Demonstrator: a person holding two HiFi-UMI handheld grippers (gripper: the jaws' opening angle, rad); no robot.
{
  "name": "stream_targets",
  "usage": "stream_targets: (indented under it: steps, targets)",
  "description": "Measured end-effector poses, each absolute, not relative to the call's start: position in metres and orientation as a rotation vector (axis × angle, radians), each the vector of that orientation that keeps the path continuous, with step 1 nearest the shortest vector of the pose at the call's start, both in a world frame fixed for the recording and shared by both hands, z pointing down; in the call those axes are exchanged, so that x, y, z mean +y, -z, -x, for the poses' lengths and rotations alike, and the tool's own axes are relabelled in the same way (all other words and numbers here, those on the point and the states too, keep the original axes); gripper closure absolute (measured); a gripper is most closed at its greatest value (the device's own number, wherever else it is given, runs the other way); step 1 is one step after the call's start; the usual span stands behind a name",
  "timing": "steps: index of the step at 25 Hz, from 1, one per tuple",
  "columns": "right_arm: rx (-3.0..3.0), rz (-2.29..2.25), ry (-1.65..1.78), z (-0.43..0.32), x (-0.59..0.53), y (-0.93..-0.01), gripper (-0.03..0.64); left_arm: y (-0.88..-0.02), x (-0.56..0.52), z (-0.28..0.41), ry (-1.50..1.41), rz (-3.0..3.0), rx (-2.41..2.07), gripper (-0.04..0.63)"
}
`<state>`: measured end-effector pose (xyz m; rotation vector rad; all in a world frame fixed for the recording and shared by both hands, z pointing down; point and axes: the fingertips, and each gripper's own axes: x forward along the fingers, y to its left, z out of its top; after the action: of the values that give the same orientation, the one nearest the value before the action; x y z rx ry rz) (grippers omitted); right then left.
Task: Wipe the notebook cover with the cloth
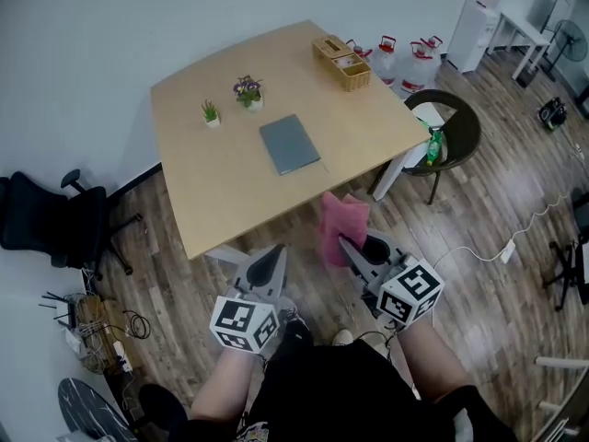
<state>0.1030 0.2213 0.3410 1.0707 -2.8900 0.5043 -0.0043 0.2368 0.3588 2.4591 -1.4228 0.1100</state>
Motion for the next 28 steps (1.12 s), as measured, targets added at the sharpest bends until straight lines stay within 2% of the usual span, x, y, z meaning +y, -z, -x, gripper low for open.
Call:
stream_targets:
  steps: [17,28]
  targets:
    - [-2.788,-1.232,-0.476,-0.003,0.117,-0.333,0.548,-0.362,0.132,0.131,-0.101,-2.492,-1.346,0.584]
    - [-2.785,-1.209,-0.483,0.006,0.072,-0.34,0.548,-0.385,0.104,0.147,-0.15,-2.422,-1.373,0.583]
